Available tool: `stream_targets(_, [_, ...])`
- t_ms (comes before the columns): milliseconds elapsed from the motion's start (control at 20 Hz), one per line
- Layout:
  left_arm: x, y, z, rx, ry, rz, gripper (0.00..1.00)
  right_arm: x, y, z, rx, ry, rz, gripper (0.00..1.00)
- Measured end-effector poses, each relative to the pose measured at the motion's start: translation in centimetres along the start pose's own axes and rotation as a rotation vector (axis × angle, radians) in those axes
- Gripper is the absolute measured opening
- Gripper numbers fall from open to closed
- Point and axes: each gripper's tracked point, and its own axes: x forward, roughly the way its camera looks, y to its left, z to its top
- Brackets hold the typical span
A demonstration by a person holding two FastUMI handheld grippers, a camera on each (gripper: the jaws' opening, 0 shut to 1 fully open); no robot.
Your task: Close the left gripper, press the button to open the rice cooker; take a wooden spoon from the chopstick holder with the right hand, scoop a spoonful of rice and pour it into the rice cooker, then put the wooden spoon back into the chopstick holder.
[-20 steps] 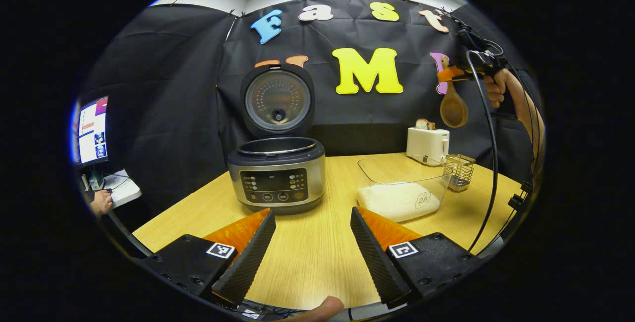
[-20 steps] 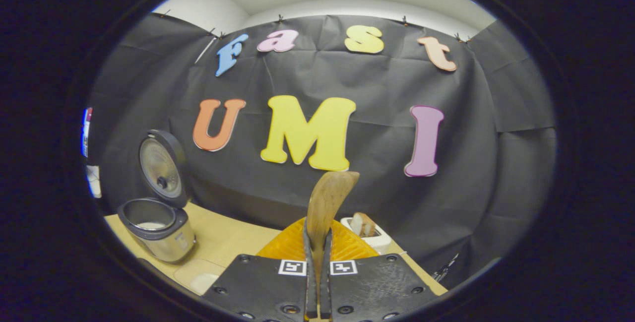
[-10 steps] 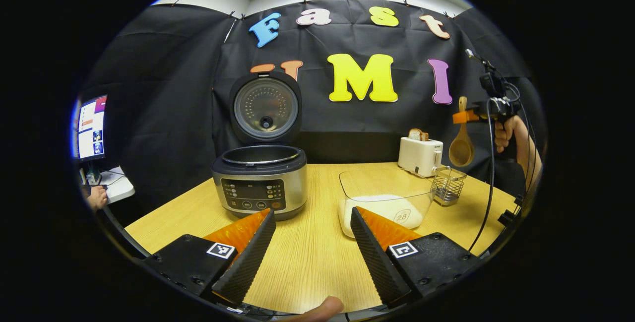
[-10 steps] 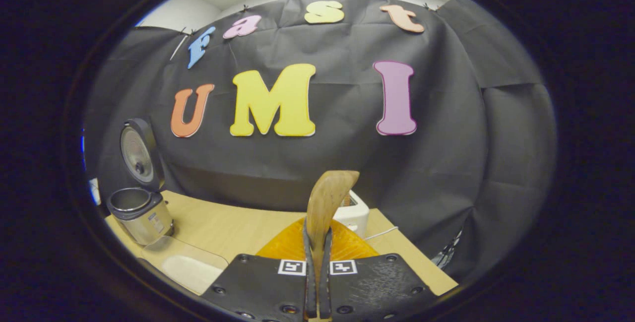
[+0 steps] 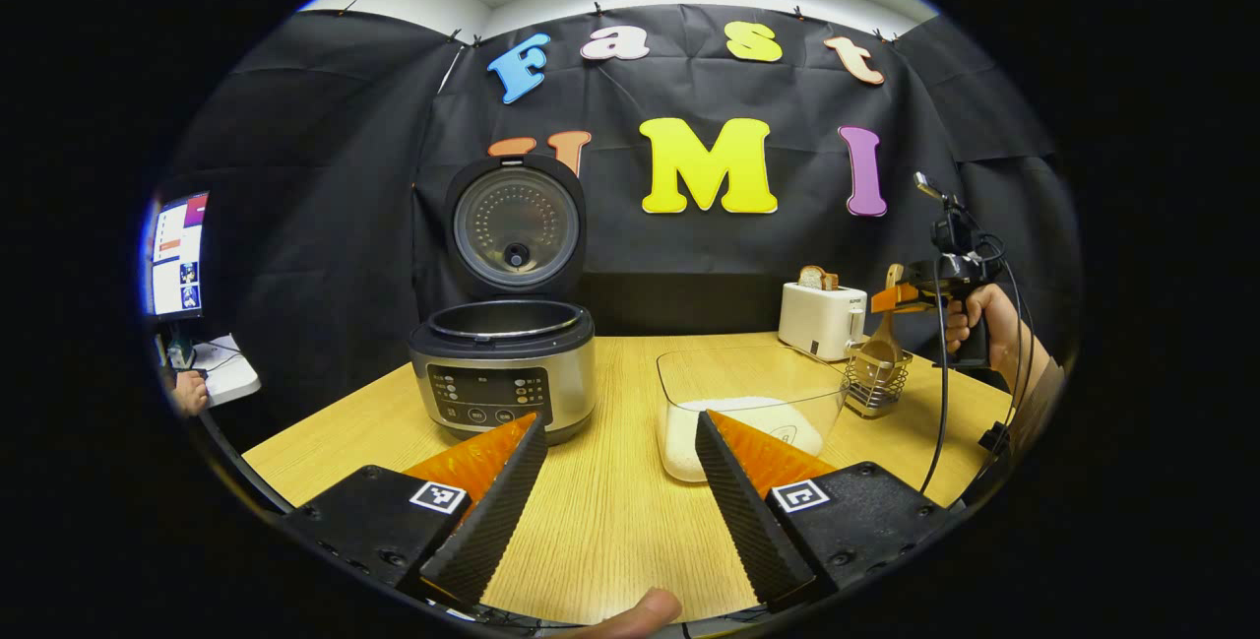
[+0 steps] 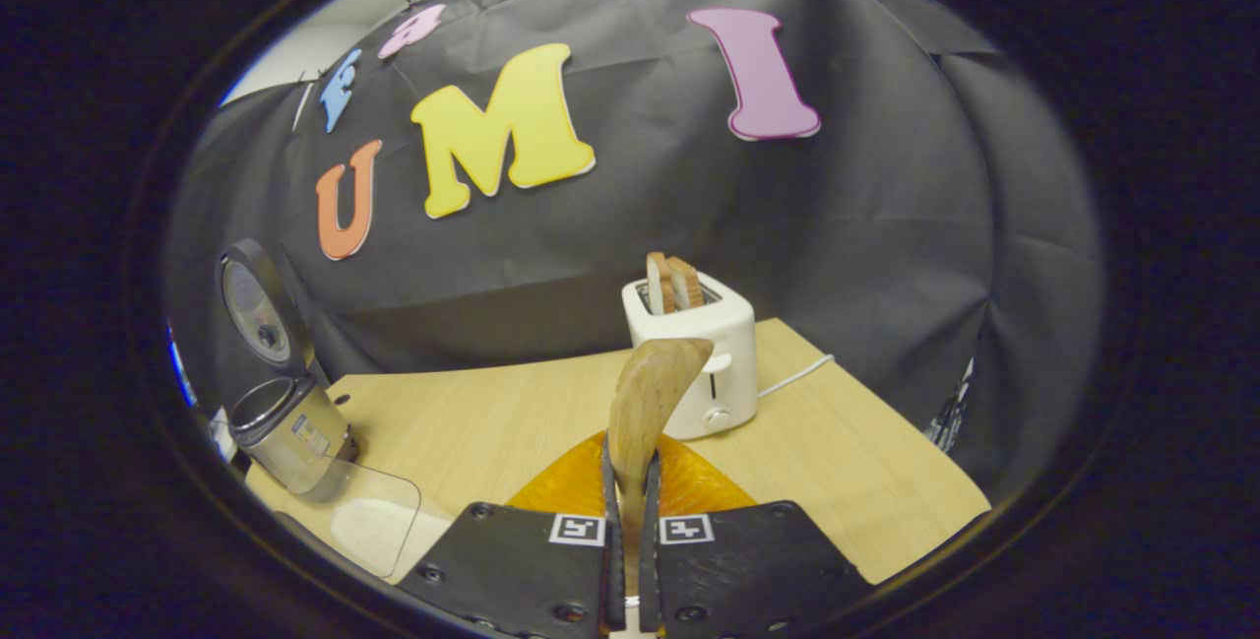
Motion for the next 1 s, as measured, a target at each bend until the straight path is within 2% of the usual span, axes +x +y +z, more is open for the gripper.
stream_targets(100, [-0.1,0.4,0.1,0.005,-0.003,0.008,0.96,1.2,-0.5,-0.9,0.065,0.033,0.015,0.06])
stream_targets(200, [-0.2,0.8,0.2,-0.012,-0.003,0.009,0.96,1.5,-1.4,-0.7,0.095,0.028,-0.003,0.18])
stream_targets(250, [-0.1,0.8,0.2,-0.016,-0.001,0.007,0.96,1.2,-1.3,-0.7,0.107,0.028,0.003,0.34])
stream_targets(350, [-0.1,0.9,0.4,-0.015,-0.002,0.01,0.96,1.0,-1.5,-0.7,0.115,0.028,-0.005,0.44])
stream_targets(550, [-0.1,1.1,1.4,-0.011,-0.014,0.009,0.96,0.0,-1.5,-0.4,0.091,0.015,-0.022,0.88])
stream_targets(700, [0.4,1.6,2.9,-0.009,-0.029,0.014,0.96,-2.3,-0.7,0.9,0.098,-0.028,0.001,0.9])
stream_targets(750, [0.7,1.7,3.5,-0.005,-0.034,0.015,0.96,-2.9,-0.6,1.2,0.096,-0.04,0.008,0.95])
stream_targets(800, [1.2,2.0,4.1,-0.005,-0.038,0.018,0.96,-3.7,-0.3,1.4,0.09,-0.051,0.015,0.95])
stream_targets(900, [2.2,2.6,5.0,-0.025,-0.039,0.027,0.96,-5.5,0.2,1.7,0.048,-0.084,0.034,0.96])
stream_targets(950, [2.8,2.7,5.4,-0.043,-0.034,0.022,0.96,-6.3,0.5,1.6,0.02,-0.096,0.044,0.92])
stream_targets(1000, [3.3,2.8,6.0,-0.06,-0.035,0.017,0.97,-7.0,0.8,1.3,-0.007,-0.099,0.055,0.96])
